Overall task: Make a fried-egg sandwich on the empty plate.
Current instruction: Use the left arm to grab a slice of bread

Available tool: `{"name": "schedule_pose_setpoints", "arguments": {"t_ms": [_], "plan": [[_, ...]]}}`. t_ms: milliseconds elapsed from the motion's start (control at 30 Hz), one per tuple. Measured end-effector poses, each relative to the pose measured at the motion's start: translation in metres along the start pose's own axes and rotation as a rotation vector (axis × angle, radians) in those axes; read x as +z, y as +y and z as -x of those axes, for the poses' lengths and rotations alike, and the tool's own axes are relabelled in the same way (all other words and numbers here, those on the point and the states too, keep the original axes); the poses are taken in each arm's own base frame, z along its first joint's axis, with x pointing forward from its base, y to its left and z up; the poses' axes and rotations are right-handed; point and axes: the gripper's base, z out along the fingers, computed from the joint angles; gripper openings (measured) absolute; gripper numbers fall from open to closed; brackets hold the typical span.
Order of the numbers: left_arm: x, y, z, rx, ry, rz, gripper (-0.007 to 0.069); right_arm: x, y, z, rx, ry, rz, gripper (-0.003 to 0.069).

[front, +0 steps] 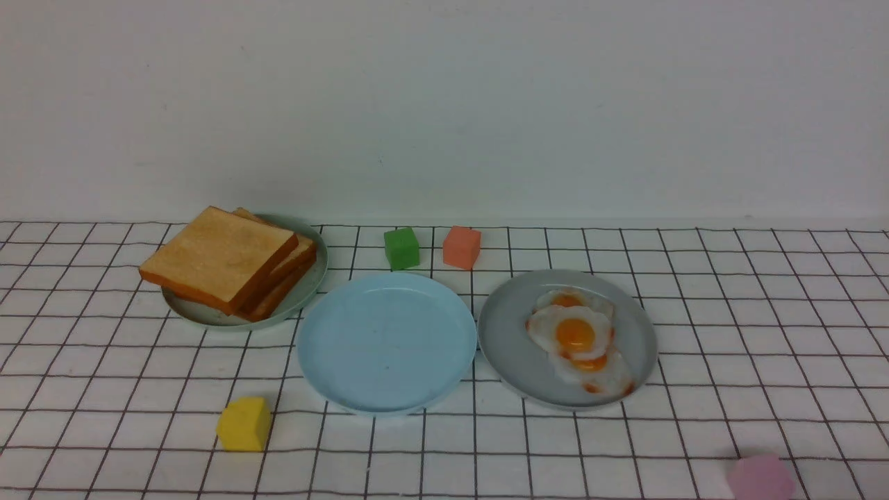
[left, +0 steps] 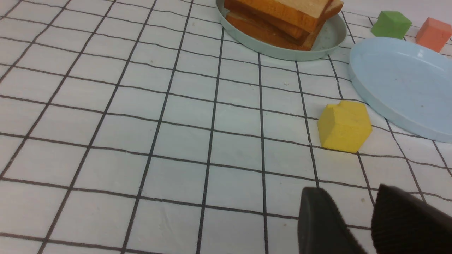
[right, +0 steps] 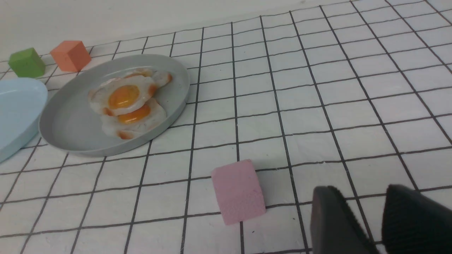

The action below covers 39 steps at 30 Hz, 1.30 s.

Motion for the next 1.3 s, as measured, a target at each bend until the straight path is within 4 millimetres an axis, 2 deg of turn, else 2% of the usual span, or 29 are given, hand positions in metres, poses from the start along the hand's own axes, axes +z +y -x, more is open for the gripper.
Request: {"name": "schedule_pose_setpoints", "arguments": {"t_ms": [833,900,1133,1233,1300], "plan": [[0.000,0.000,0.002,-0.009,-0.022,-0.005,0.0237,0.000,0.000,0.000,0.000,0.000,0.000,0.0241],[0.000,-0.002,0.006,-0.079,-0.061,-0.028,0.0237,0.000,0.000,0.000,0.000,0.000,0.000,0.0241],[-0.005,-0.008,0.027,-0.737,-0.260,-0.195,0.0237,0.000,0.000,0.000,0.000,0.000,0.000,0.0241],[-0.006,-0.006,0.033,-0.838,-0.314,-0.217,0.0227,0.000,0.000,0.000,0.000,0.000,0.000,0.0241],[-0.009,-0.010,0.038,-0.823,-0.298,-0.237,0.0202,0.000,0.000,0.000,0.000,0.000,0.000,0.0241]]}}
